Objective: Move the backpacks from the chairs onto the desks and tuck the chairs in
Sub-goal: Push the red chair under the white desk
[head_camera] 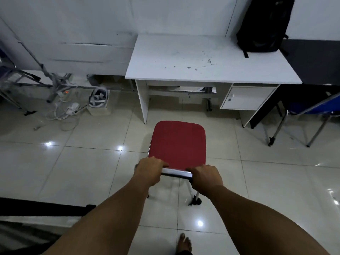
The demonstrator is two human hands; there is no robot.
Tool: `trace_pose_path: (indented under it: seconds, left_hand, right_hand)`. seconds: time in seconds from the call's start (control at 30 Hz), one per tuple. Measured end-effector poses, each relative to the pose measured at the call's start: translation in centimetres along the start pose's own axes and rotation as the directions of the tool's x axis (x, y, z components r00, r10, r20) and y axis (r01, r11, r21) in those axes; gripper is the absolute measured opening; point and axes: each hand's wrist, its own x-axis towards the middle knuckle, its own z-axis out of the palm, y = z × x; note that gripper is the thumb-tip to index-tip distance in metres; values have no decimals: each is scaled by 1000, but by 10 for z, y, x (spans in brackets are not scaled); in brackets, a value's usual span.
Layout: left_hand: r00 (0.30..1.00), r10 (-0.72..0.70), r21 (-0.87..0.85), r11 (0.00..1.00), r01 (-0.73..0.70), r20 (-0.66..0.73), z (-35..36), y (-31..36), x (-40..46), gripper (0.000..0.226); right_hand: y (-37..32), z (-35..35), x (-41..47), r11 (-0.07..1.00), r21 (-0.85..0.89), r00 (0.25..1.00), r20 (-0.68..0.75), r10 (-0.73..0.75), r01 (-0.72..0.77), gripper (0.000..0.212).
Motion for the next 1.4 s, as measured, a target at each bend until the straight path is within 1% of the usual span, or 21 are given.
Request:
trace_pose_path:
  seconds: [0.13,0.23,0.57,0.73,0.83,0.93,1.1,1.3,1.4]
  left_hand:
    - [1000,-30,-15,999,30,7,-10,4,35,55]
    - [999,-41,-13,999,41,16,-18,5,56,53]
    - [997,-69,-4,998,69,40,-42,-22,111,57]
    - [998,-55,5,998,55,30,-51,-32,146,56]
    - [999,-50,-17,999,51,19,-57,-34,169,56]
    - [999,-44,-30,999,44,-7,-67,-36,199,53]
    - [998,-51,-38,998,50,-42,-82,-41,245,52]
    - [999,-38,-26,999,38,-17,-93,-59,280,54]
    - [1000,-5,-8,1000,5,-10,-102,-72,305,55]
  right_hand:
    - [27,-8,32,999,3,999,-7,-38,38,31]
    - [43,-11,55,998,12,998,-6,-64,64,27]
    - [52,-20,116,992,36,992,-37,-121,122,26]
    - [67,-27,152,992,16,992,-41,-121,122,27]
    - [80,-36,176,992,16,992,-18,-124,124,26]
    - [98,-47,206,994,-30,995,-20,-102,101,26]
    - [119,-62,249,996,-39,996,-33,-80,79,26]
    - [123,-67,285,998,-37,998,-32,-50,49,25]
    - [126,-73,310,999,-17,998,-37,-50,49,23]
